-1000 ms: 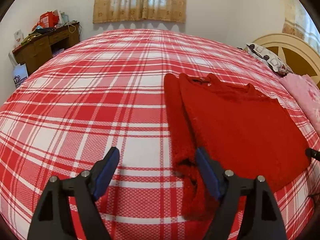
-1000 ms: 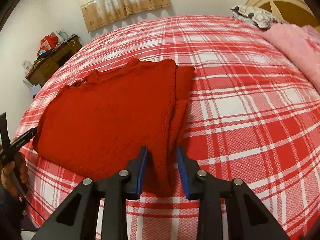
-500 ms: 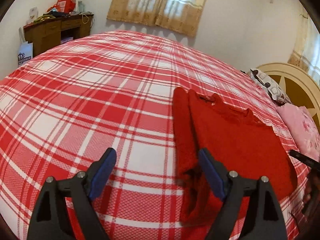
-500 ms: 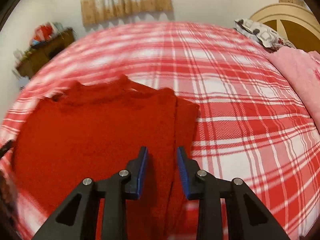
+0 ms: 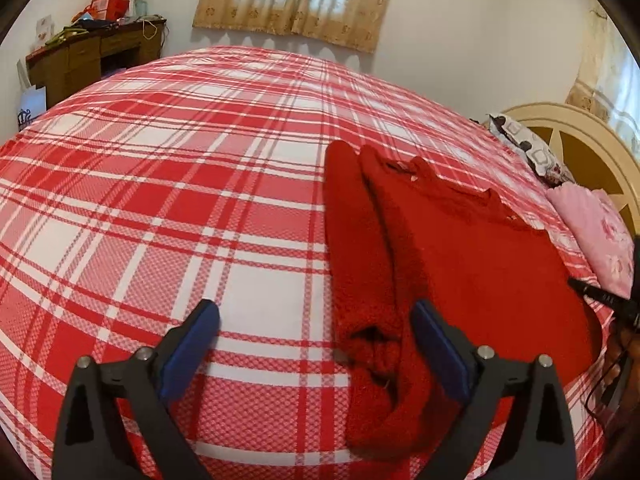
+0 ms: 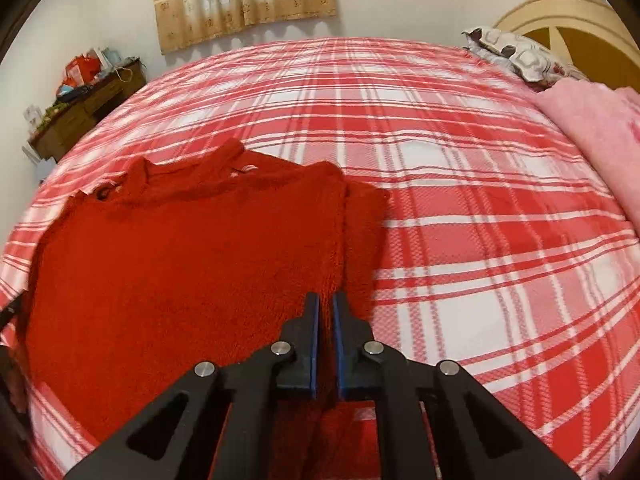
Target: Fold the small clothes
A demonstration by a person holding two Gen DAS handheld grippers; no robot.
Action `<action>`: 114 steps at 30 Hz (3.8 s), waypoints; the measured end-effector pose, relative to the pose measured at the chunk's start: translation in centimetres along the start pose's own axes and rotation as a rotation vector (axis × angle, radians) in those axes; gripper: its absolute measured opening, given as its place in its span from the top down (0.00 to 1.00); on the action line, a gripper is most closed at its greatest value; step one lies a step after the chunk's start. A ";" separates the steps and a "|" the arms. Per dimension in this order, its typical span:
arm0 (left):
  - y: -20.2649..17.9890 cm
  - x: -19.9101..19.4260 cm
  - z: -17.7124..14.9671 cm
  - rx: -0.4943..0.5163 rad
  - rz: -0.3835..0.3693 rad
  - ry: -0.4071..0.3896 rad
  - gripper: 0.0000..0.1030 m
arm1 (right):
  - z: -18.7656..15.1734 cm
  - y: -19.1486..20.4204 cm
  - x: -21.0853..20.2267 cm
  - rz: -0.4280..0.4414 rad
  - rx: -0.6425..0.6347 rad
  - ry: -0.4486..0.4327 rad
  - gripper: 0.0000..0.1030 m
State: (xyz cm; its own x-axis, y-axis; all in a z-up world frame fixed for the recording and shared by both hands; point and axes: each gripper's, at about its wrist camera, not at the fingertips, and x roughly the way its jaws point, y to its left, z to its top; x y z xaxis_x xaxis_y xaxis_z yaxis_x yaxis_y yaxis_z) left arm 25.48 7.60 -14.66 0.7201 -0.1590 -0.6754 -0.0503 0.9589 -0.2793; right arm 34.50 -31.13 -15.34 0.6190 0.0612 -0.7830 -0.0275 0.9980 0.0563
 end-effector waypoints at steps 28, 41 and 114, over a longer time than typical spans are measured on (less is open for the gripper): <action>1.3 0.1 -1.0 0.021 0.242 0.047 0.00 | -9.3 4.7 -5.6 0.028 -0.141 -0.062 0.59; 3.9 -3.0 -2.4 -0.031 0.180 0.024 0.00 | -9.7 6.5 -7.7 0.026 -0.160 -0.044 0.51; 2.3 7.2 7.4 -0.100 -0.472 0.180 0.46 | -11.0 32.2 -4.5 0.158 -0.570 -0.210 0.79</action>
State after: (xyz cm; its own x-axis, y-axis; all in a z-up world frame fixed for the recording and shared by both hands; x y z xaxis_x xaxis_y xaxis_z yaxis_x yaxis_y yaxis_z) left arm 35.62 10.41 -15.12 0.5501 -0.6153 -0.5646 0.1787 0.7472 -0.6401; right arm 22.22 0.86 -16.86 0.7125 0.2624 -0.6507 -0.5098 0.8309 -0.2231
